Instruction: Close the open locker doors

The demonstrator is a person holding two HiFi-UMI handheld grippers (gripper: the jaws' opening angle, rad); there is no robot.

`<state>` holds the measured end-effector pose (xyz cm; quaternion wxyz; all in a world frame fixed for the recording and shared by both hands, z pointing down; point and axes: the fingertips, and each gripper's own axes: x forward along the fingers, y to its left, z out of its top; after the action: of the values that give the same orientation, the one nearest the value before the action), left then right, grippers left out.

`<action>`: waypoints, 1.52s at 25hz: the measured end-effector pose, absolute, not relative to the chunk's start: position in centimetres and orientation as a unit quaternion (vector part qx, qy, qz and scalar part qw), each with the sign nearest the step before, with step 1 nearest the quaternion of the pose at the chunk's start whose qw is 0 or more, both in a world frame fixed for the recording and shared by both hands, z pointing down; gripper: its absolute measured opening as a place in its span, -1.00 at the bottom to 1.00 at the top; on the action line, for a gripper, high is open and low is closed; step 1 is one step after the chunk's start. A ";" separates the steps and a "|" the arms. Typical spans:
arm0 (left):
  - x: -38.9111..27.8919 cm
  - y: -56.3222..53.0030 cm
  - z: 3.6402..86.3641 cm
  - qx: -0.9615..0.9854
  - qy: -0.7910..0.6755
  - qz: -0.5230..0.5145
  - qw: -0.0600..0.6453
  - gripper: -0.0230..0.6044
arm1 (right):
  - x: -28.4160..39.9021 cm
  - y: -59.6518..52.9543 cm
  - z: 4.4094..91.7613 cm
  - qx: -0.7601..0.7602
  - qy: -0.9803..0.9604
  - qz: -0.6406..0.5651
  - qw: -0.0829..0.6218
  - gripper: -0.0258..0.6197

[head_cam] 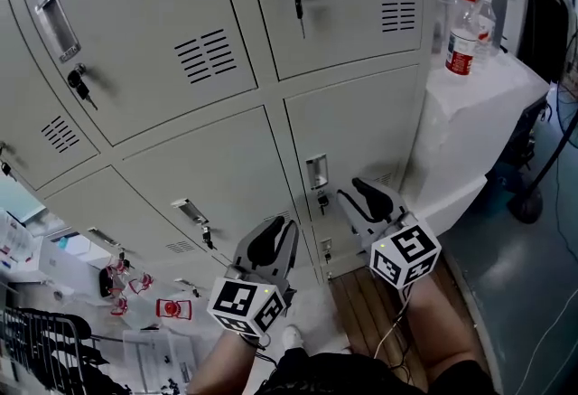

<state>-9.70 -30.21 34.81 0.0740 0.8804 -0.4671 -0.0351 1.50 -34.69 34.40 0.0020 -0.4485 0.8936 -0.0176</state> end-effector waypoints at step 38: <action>-39.8 -7.0 40.5 0.850 -0.515 -0.035 0.100 -0.31 | -25.0 -10.6 38.0 -0.427 0.903 -0.046 -0.007 -0.51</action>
<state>-39.75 -6.99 40.53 0.1005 0.8504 -0.5153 -0.0348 -24.98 -10.60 38.02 -0.0066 -0.4272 0.9030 -0.0456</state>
